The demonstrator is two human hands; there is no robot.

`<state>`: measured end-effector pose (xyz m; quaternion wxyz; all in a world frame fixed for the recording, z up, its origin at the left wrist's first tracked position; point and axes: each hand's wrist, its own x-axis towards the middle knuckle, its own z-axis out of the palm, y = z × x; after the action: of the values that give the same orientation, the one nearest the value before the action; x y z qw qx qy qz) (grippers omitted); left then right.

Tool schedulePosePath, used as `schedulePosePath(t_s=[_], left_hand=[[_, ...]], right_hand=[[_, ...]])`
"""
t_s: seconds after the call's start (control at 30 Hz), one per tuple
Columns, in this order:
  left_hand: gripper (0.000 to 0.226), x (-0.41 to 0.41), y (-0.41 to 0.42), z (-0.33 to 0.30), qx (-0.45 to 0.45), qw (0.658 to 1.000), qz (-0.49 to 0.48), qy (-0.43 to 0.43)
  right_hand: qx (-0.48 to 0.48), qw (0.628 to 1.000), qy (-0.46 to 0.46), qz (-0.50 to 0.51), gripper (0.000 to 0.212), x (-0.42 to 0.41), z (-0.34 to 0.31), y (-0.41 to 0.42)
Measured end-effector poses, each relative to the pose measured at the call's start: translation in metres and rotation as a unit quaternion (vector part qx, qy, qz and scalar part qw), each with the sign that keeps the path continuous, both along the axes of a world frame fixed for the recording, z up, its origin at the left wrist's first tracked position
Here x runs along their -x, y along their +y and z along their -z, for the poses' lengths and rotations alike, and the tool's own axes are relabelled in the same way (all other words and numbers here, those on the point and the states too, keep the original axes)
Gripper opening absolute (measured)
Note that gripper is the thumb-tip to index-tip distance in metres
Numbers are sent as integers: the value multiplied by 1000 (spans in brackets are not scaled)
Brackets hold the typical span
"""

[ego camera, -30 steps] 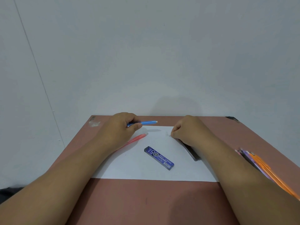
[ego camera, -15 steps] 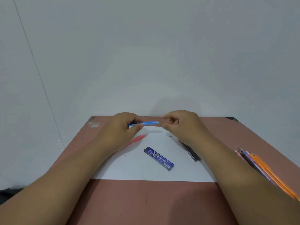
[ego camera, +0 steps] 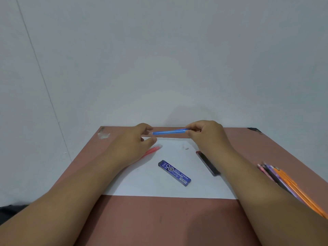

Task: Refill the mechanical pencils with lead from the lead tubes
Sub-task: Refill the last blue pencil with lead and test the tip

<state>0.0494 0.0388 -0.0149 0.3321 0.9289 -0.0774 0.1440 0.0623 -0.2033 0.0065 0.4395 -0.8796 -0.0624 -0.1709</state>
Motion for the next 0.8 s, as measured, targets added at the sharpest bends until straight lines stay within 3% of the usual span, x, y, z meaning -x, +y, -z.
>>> schedulePosePath(t_s=[0.23,0.43,0.6,0.8], left_hand=[[38,1,2,0,-19,1000,-3,13],[30,0,2,1,-24,1000,3,9],[10,0,2,0,-26,1000,-1,8],[9,2,2,-1,-22,1000,-5,20]], right_hand=[[26,998,57,13,15,-8,10,-6],[113,990,84,5,17,-12,14,-6],[124,988,96,2,19,-14,16,-6],[121,990,71,16,19,-6,6,-7]])
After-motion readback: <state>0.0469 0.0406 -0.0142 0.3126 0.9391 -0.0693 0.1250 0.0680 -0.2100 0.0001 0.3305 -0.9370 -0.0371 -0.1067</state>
